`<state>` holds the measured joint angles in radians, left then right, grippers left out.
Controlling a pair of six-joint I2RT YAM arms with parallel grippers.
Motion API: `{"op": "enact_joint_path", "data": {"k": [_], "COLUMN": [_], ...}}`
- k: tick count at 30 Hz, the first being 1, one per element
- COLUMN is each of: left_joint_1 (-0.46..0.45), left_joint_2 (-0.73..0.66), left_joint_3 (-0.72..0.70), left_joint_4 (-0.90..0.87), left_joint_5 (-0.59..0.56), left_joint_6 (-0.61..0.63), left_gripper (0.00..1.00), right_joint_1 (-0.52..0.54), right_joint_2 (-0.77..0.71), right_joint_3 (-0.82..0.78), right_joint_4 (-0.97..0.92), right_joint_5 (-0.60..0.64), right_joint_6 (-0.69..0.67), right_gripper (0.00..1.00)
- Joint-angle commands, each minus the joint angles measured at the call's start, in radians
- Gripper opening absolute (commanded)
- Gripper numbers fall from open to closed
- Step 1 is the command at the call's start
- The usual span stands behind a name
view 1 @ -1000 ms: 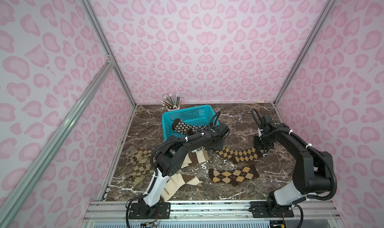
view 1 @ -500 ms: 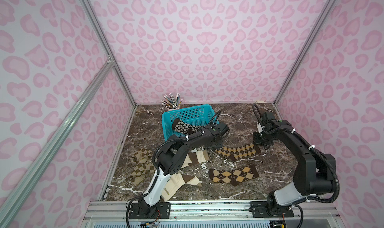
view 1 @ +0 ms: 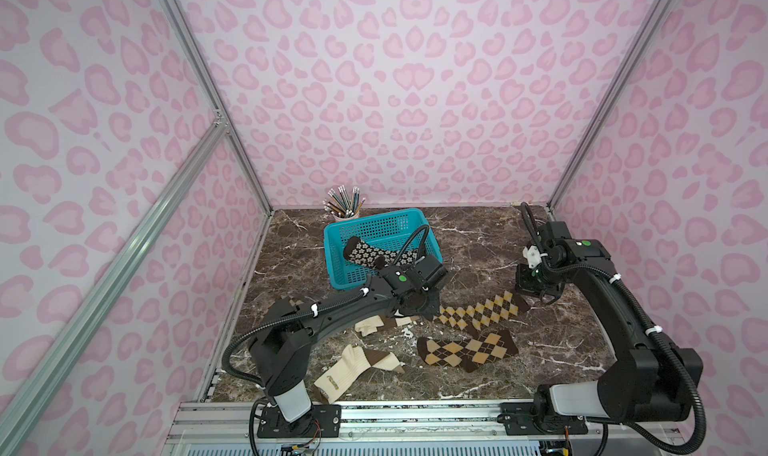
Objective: Place the socks together as a pair
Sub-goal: Pick up the sock at the center of the board, then place the sock in the sock.
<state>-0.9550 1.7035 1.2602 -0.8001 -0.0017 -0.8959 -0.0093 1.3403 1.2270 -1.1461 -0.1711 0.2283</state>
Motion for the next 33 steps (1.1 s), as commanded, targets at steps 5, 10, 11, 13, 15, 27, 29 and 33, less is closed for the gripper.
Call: {"op": "enact_joint_path", "data": {"k": [5, 10, 11, 13, 15, 27, 29, 33], "left_joint_1": [-0.057, -0.068, -0.07, -0.073, -0.08, -0.089, -0.09, -0.089], "left_joint_2": [-0.02, 0.003, 0.008, 0.025, 0.04, 0.041, 0.004, -0.006], "left_joint_3": [-0.104, -0.135, -0.133, -0.132, -0.138, -0.195, -0.197, -0.208], "left_joint_4": [0.085, 0.101, 0.106, 0.121, 0.135, 0.145, 0.132, 0.134], "left_joint_5": [-0.009, -0.05, -0.053, -0.043, -0.04, -0.022, -0.036, -0.017], "left_joint_6": [-0.075, -0.071, -0.068, -0.064, -0.066, -0.078, -0.088, -0.095], "left_gripper": [0.04, 0.03, 0.04, 0.04, 0.03, 0.52, 0.64, 0.69], "right_joint_1": [-0.001, 0.014, 0.019, 0.038, 0.059, 0.08, 0.08, 0.076], "right_joint_2": [-0.079, -0.047, -0.035, -0.007, 0.028, 0.12, 0.114, 0.094], "right_joint_3": [-0.065, -0.097, -0.104, -0.118, -0.14, -0.204, -0.211, -0.219], "right_joint_4": [-0.063, -0.037, -0.028, -0.011, 0.018, 0.085, 0.086, 0.086], "right_joint_5": [-0.046, -0.048, -0.047, -0.044, -0.035, 0.046, 0.047, 0.064], "right_joint_6": [0.014, 0.013, 0.014, 0.014, 0.015, 0.033, 0.035, 0.042], "right_gripper": [0.0, 0.0, 0.0, 0.0, 0.0, 0.22, 0.37, 0.55]}}
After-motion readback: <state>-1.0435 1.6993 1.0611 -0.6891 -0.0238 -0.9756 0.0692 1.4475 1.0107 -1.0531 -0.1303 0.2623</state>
